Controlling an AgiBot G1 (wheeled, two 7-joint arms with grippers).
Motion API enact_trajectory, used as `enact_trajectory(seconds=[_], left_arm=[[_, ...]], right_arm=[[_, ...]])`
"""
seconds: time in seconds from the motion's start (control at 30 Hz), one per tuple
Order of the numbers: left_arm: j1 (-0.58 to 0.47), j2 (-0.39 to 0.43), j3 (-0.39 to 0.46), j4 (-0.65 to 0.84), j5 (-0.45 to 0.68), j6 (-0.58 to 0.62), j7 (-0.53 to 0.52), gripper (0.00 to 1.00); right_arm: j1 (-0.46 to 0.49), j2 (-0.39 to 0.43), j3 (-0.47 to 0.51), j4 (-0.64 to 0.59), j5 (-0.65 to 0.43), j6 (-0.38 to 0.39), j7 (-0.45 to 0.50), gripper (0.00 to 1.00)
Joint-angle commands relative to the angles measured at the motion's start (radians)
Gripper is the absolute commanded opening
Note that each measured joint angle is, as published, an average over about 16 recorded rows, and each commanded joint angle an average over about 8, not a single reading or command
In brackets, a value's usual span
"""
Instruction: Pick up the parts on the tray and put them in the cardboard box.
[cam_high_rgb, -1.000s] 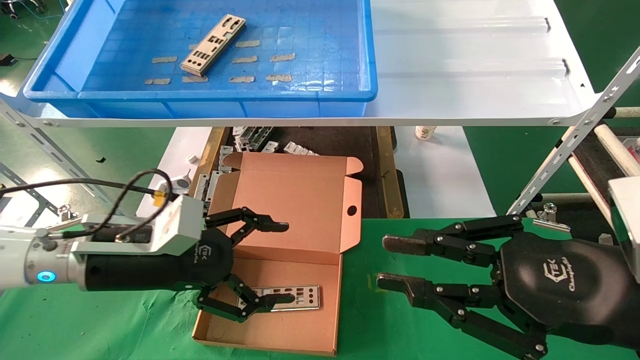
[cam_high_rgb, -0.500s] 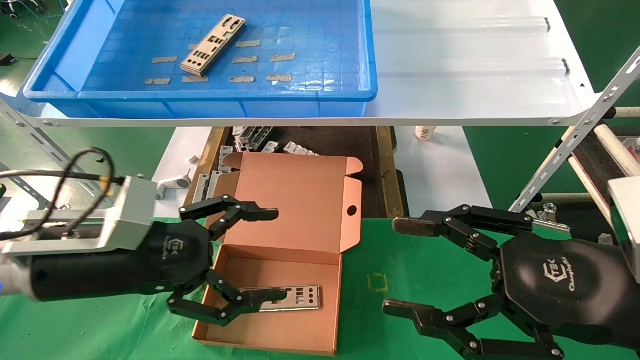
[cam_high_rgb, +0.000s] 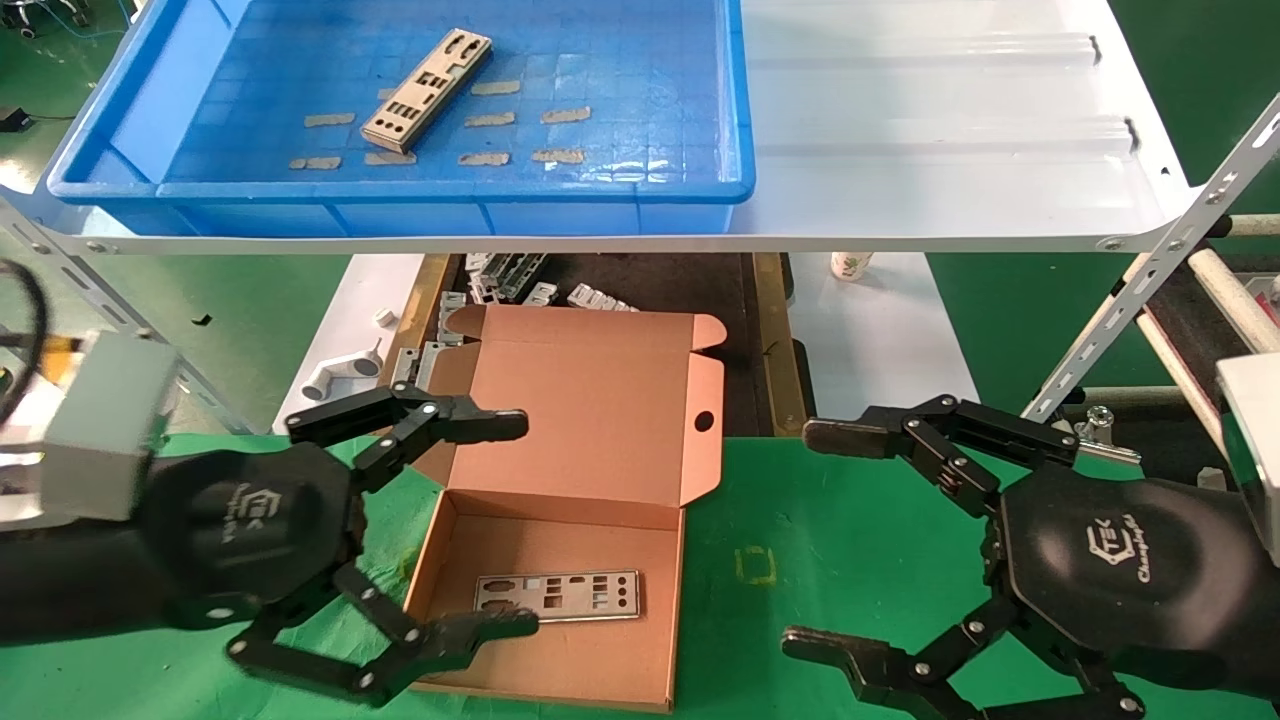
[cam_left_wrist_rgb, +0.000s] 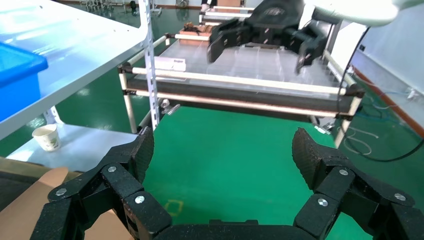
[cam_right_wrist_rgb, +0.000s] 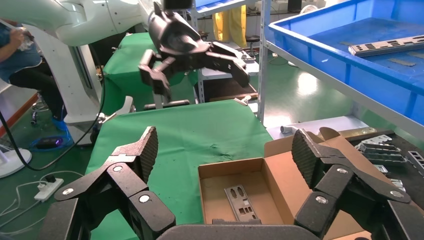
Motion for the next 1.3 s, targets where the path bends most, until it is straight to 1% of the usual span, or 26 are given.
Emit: enact_trajectory(seconds=[0.03,0.2,0.37,1.3], left_arm=[[0.018,-0.014,-0.023,-0.031,-0.015,0.001,-0.023,1.00],[0.048,-0.038,-0.061,-0.084,-0.041,0.003,-0.060,1.00],[0.062,-0.050,-0.079,-0.108,-0.054,0.004,-0.073,1.00],[0.048,-0.039,-0.062,-0.084,-0.041,0.002,-0.061,1.00]], right_arm=[[0.000,0.000,0.000,0.000,0.000,0.000,0.000,1.00],[0.000,0.000,0.000,0.000,0.000,0.000,0.000,1.00],[0.000,0.000,0.000,0.000,0.000,0.000,0.000,1.00],[0.000,0.000,0.000,0.000,0.000,0.000,0.000,1.00]])
